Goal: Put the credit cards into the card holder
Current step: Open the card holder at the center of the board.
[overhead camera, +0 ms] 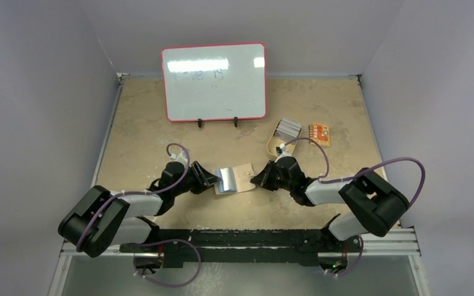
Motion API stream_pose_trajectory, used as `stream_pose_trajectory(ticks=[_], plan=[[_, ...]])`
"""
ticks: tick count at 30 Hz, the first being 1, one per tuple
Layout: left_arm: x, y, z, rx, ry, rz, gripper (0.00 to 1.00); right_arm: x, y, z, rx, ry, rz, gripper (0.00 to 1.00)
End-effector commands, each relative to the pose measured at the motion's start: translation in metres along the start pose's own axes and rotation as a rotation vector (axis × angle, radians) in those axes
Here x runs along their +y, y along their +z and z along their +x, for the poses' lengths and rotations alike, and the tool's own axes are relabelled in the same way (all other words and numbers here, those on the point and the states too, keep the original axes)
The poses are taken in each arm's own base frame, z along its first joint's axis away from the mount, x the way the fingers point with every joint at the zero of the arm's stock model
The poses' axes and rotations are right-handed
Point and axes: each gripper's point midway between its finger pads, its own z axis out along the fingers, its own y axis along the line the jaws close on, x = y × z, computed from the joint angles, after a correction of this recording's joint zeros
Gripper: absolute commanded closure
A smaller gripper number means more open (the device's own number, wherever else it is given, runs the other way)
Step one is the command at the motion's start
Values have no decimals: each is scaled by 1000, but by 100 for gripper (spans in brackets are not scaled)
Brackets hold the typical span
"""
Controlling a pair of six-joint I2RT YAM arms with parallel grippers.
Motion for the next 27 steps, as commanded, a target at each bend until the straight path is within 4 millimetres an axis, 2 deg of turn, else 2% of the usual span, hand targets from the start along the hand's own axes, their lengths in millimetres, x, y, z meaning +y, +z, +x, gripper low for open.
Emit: stream_pose_trajectory(ticks=[1,6,11,20,24,27], plan=[[-29,0,-15,-63,35,114,67,11,0,-8,-27,-12,-41,100],[-35,-2,-18,-81,37,133,77,13,0,-8,-25,-12,-42,100],[-31,0,-17,-76,36,118,81,17,0,-10,-22,-28,-41,90],[-31,7,-17,-64,40,117,70,20,-1,-13,-29,-39,-42,86],[-29,11,-15,-51,46,111,87,21,1,-13,-22,-43,-41,86],[-34,9,-14,-45,39,126,95,24,-2,-19,-29,-65,-13,78]])
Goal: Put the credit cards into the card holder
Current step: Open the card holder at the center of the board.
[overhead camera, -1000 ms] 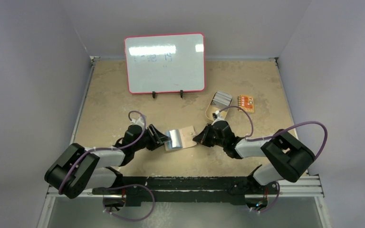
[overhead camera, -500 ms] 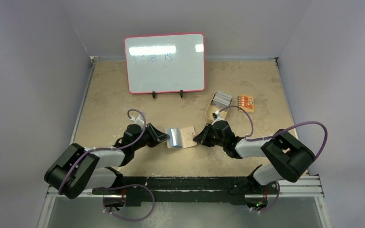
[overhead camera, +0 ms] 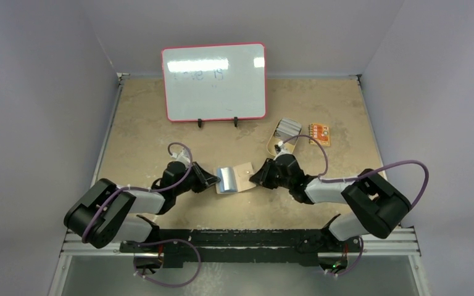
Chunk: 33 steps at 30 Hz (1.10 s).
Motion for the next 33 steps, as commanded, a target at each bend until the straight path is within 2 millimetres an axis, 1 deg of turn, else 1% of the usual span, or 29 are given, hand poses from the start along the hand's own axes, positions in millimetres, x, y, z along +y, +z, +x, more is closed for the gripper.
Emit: stream_pose_trajectory(ticks=[1,2,4,5,6,9,11,12,14,19,21,26,29,33], plan=[[-33,2,-11,-28,25,111,98,21,-5,-20,-40,-49,-3,74],[-35,1,-11,-28,21,116,100,25,-9,-26,-53,-55,1,71],[-37,-1,-12,-26,17,110,100,39,-19,-41,-91,-79,-8,62],[-34,0,-12,-19,15,83,100,48,-25,-48,-107,-95,-13,58],[-35,1,-12,-12,22,74,100,54,-29,-55,-119,-112,-12,55],[-48,-1,-14,-10,27,97,100,75,-40,-69,-137,-154,-21,44],[-57,-3,-16,-14,24,116,100,87,-43,-73,-137,-166,-44,40],[-63,-4,-18,-17,25,124,100,94,-43,-72,-130,-171,-64,40],[-68,-5,-21,-22,33,116,100,100,-38,-70,-119,-178,-73,39],[-78,-6,-22,-11,54,121,100,96,-13,-49,-55,-220,-39,35],[-79,-6,-21,-3,54,120,100,98,-6,-40,-31,-240,-39,33],[-76,-4,-17,8,65,108,100,103,9,-20,24,-285,-42,31],[-76,-3,-15,15,66,115,100,101,16,-13,46,-289,-37,30],[-73,-2,-12,23,68,109,100,84,25,-7,65,-300,25,30]])
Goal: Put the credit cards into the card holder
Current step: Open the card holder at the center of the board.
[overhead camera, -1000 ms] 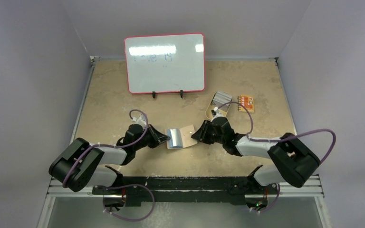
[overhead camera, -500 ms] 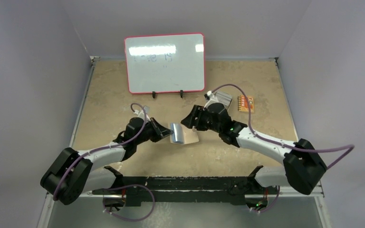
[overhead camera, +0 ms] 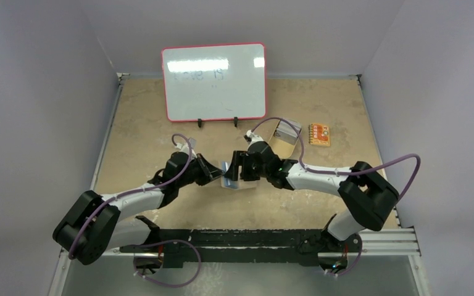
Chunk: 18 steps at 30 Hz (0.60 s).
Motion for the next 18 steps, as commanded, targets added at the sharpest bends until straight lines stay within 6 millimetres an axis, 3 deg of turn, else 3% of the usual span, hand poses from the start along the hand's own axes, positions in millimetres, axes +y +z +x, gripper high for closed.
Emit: stream_pose_trajectory(ticks=[1,6,13,18], plan=[[-21,1,-5,-8,41,71,100,-1,8,-11,-29,-32,36,30],[-5,1,-2,-2,58,8,100,-24,7,1,14,-47,141,32],[18,2,1,5,101,-78,100,-29,0,4,15,-61,150,34],[35,3,7,31,129,-138,100,-55,-8,5,14,-77,280,33]])
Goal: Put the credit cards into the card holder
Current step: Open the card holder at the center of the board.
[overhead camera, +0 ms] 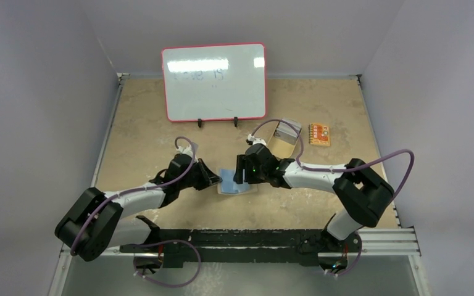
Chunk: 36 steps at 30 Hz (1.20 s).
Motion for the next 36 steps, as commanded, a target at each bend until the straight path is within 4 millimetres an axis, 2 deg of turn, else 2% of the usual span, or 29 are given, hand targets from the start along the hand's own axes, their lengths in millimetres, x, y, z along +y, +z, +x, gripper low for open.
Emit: stream_pose_trajectory(ticks=[1,5,16,24,27,33,36], plan=[[3,4,-3,-3,65,-20,100,-22,-13,-8,-38,-28,124,34],[-1,3,-3,-3,63,-1,100,-33,-22,-8,-41,-33,180,37],[-12,0,-3,2,48,43,100,-39,-35,-19,-48,-68,242,39],[-24,-3,-5,8,42,76,100,-29,-41,-29,-55,-100,202,41],[-26,-4,-6,5,45,77,100,-26,-45,-45,-95,-142,169,40],[-35,-9,-10,-2,49,92,100,-24,-70,-103,-203,-226,52,38],[-33,-10,-12,-10,50,68,100,-41,-77,-135,-285,-260,92,36]])
